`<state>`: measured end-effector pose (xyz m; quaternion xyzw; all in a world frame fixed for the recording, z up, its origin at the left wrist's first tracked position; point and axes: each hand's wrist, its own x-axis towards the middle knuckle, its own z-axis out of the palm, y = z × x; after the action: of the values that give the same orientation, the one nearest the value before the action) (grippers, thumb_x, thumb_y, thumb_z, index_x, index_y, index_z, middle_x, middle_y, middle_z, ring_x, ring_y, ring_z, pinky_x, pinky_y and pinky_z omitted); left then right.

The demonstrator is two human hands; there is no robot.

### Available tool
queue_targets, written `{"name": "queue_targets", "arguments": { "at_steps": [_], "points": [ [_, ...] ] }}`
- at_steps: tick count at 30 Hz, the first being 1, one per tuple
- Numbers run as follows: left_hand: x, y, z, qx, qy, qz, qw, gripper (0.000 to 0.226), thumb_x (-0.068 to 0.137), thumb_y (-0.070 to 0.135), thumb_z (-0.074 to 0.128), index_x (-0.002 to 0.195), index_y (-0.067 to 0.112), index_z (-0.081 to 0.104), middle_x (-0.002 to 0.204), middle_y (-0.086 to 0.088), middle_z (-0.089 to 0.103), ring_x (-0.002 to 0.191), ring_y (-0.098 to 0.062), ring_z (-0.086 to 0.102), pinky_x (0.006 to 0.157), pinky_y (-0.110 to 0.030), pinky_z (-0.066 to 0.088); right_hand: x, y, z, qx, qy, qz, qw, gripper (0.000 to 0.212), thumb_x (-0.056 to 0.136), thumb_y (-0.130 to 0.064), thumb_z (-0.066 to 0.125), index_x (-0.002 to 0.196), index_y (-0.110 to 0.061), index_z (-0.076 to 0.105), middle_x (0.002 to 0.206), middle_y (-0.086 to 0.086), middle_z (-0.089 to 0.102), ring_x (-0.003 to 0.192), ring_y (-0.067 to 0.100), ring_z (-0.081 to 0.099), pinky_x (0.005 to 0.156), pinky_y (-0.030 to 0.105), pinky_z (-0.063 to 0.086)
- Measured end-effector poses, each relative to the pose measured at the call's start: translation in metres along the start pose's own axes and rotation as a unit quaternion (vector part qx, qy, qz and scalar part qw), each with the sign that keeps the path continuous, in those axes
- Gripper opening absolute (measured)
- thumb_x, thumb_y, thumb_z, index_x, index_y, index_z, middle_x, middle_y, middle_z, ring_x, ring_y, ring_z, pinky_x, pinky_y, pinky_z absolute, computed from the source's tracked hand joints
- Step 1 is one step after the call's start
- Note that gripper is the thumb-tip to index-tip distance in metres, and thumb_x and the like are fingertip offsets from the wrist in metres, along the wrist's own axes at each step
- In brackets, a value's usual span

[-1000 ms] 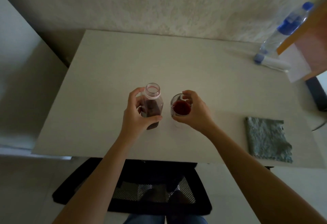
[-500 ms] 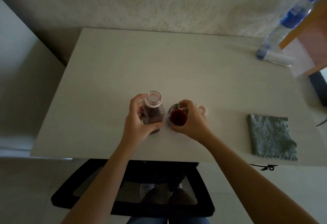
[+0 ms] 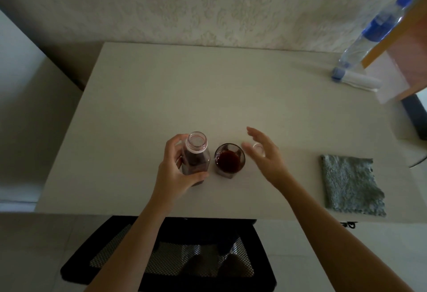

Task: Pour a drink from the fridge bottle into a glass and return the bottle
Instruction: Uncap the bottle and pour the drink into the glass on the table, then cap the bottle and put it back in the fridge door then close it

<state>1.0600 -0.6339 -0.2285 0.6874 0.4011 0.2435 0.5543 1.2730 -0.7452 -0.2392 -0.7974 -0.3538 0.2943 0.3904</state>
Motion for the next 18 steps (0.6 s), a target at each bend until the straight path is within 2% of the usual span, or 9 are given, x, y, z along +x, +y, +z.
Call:
{"name": "queue_targets", "arguments": {
  "at_steps": [1,3,5,8,10,14,16,18],
  "points": [
    [0.001,0.0,0.0,0.003,0.001,-0.002,1.0,0.092,0.042,0.022,0.086,0.111,0.059,0.038,0.109,0.037,0.057,0.109,0.003,0.056,0.096,-0.029,0.047,0.005,0.007,-0.005,-0.017,0.033,-0.002,0.999,0.057,0.082,-0.059,0.052,0.133,-0.034,0.044,0.137,-0.005,0.049,0.121,0.011,0.048,0.1,0.032,0.038],
    [0.001,-0.002,0.0,0.01,0.0,-0.003,1.0,0.091,0.041,0.024,0.085,0.11,0.06,0.038,0.107,0.04,0.057,0.107,0.002,0.057,0.092,-0.026,0.046,0.014,0.022,-0.014,-0.152,0.052,-0.008,0.987,0.045,0.091,-0.034,0.051,0.135,-0.029,0.043,0.142,0.0,0.044,0.125,0.02,0.046,0.1,0.035,0.039],
    [0.001,-0.005,0.001,0.012,0.0,-0.003,1.0,0.091,0.044,0.018,0.085,0.11,0.06,0.038,0.107,0.04,0.057,0.107,0.002,0.057,0.091,-0.024,0.046,0.017,0.033,-0.014,-0.272,0.007,0.011,0.962,0.05,0.089,-0.024,0.052,0.137,-0.031,0.04,0.148,0.001,0.037,0.127,0.024,0.043,0.099,0.041,0.041],
    [-0.002,-0.006,0.002,0.014,0.004,-0.003,1.0,0.092,0.045,0.015,0.085,0.109,0.061,0.038,0.107,0.041,0.056,0.108,0.004,0.056,0.092,-0.023,0.045,0.016,0.042,-0.006,-0.339,-0.022,0.013,0.941,0.051,0.086,-0.021,0.055,0.135,-0.032,0.043,0.148,-0.001,0.037,0.127,0.024,0.043,0.098,0.04,0.042],
    [-0.002,-0.005,0.002,0.016,0.002,-0.003,1.0,0.092,0.044,0.016,0.085,0.109,0.062,0.038,0.108,0.041,0.056,0.11,0.003,0.056,0.093,-0.024,0.045,0.017,0.045,-0.001,-0.344,0.003,-0.006,0.939,0.044,0.087,-0.02,0.055,0.13,-0.029,0.05,0.142,0.0,0.045,0.122,0.024,0.047,0.094,0.039,0.045],
    [-0.004,0.001,-0.002,0.029,0.006,0.0,1.0,0.093,0.045,0.018,0.087,0.111,0.06,0.037,0.109,0.042,0.056,0.112,-0.003,0.056,0.093,-0.027,0.046,0.02,0.042,-0.002,-0.317,0.033,-0.043,0.947,0.027,0.086,-0.014,0.057,0.111,-0.019,0.065,0.115,0.006,0.062,0.099,0.027,0.058,0.074,0.038,0.052],
    [-0.005,0.007,-0.005,0.032,0.007,0.002,0.999,0.095,0.045,0.018,0.089,0.113,0.059,0.038,0.109,0.041,0.056,0.113,-0.004,0.056,0.094,-0.029,0.046,0.019,0.036,-0.008,-0.271,0.052,-0.032,0.961,0.029,0.081,-0.014,0.061,0.109,-0.02,0.066,0.107,0.006,0.063,0.092,0.025,0.06,0.072,0.036,0.052],
    [-0.006,0.017,-0.009,0.033,0.008,0.009,0.999,0.092,0.044,0.028,0.088,0.116,0.055,0.038,0.113,0.033,0.059,0.114,-0.006,0.057,0.094,-0.03,0.047,0.016,0.016,-0.015,-0.178,0.086,-0.026,0.98,0.032,0.079,-0.017,0.064,0.111,-0.022,0.066,0.101,0.004,0.063,0.083,0.019,0.061,0.07,0.03,0.05]
  ]
}}
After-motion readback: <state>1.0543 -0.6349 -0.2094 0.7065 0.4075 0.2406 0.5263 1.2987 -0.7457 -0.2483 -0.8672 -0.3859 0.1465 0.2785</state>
